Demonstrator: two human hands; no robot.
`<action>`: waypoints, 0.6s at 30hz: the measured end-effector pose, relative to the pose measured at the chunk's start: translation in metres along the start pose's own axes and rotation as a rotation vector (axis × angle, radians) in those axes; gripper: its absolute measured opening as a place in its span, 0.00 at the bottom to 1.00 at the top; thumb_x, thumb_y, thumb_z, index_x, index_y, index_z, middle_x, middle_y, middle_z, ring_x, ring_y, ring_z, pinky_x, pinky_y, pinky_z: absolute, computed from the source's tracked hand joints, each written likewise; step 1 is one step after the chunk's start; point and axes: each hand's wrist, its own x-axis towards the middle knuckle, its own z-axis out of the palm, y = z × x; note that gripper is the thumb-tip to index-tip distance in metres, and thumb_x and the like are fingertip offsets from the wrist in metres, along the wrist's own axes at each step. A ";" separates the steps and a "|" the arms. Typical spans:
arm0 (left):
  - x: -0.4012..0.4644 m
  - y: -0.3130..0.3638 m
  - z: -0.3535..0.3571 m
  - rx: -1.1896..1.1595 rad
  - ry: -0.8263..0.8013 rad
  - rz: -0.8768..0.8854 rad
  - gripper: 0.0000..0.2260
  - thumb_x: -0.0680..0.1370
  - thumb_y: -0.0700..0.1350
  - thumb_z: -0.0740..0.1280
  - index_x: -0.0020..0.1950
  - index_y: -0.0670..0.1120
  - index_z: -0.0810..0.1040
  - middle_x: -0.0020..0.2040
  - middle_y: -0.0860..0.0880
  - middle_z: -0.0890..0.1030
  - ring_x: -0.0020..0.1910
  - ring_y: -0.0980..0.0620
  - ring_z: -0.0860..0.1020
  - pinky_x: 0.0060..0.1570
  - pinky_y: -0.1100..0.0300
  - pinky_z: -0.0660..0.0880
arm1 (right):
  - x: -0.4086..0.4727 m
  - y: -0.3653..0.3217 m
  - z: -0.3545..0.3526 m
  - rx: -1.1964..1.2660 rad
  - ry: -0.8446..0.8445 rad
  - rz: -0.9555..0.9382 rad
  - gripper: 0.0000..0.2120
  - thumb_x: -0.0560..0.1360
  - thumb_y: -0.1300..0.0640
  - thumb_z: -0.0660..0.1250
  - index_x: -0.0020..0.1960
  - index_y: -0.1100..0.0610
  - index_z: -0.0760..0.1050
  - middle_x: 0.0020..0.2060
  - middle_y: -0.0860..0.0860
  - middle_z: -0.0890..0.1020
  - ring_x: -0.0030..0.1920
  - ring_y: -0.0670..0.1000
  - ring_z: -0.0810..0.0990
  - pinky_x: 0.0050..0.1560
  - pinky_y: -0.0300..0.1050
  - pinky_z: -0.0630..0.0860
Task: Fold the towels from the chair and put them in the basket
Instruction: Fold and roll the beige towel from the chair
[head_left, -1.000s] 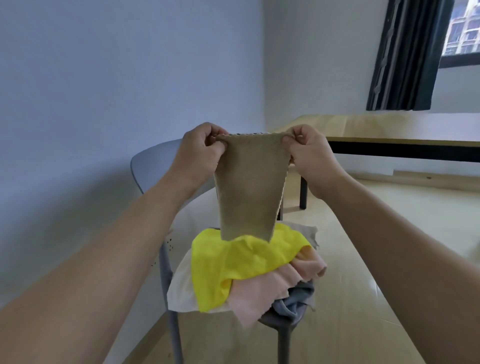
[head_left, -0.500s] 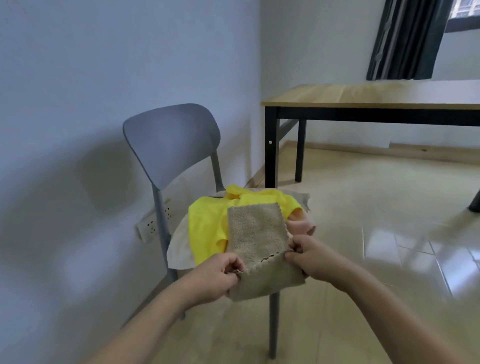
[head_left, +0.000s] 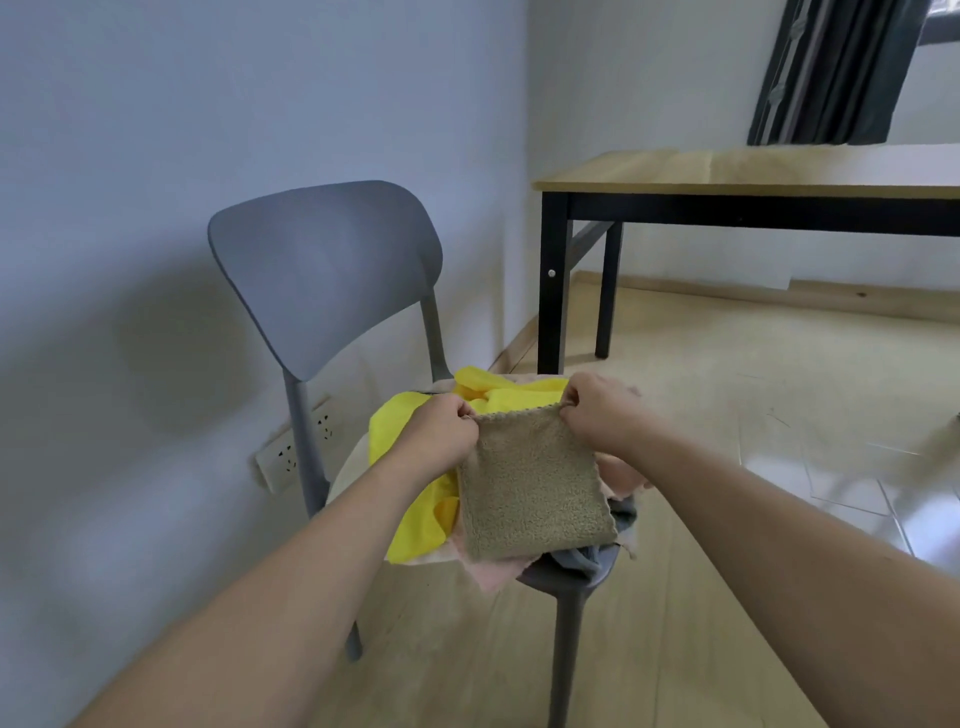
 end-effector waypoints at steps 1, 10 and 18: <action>0.006 -0.004 0.003 0.037 -0.003 0.008 0.08 0.77 0.39 0.59 0.46 0.45 0.78 0.39 0.50 0.76 0.40 0.49 0.73 0.34 0.59 0.67 | 0.005 0.004 0.005 -0.013 -0.004 0.002 0.04 0.77 0.57 0.58 0.47 0.53 0.71 0.46 0.51 0.77 0.47 0.53 0.75 0.48 0.49 0.75; 0.017 -0.013 0.010 0.125 -0.094 0.160 0.06 0.79 0.43 0.61 0.54 0.46 0.74 0.43 0.53 0.74 0.45 0.52 0.73 0.40 0.61 0.67 | 0.015 0.012 0.010 0.050 -0.096 -0.001 0.11 0.76 0.53 0.60 0.58 0.49 0.71 0.55 0.51 0.76 0.54 0.52 0.74 0.56 0.49 0.75; 0.003 0.014 -0.019 0.204 -0.206 0.176 0.08 0.81 0.47 0.60 0.49 0.44 0.73 0.40 0.49 0.72 0.37 0.54 0.69 0.36 0.59 0.66 | -0.004 -0.008 -0.028 -0.074 -0.269 -0.186 0.04 0.71 0.57 0.69 0.40 0.56 0.74 0.37 0.50 0.76 0.38 0.50 0.73 0.37 0.44 0.70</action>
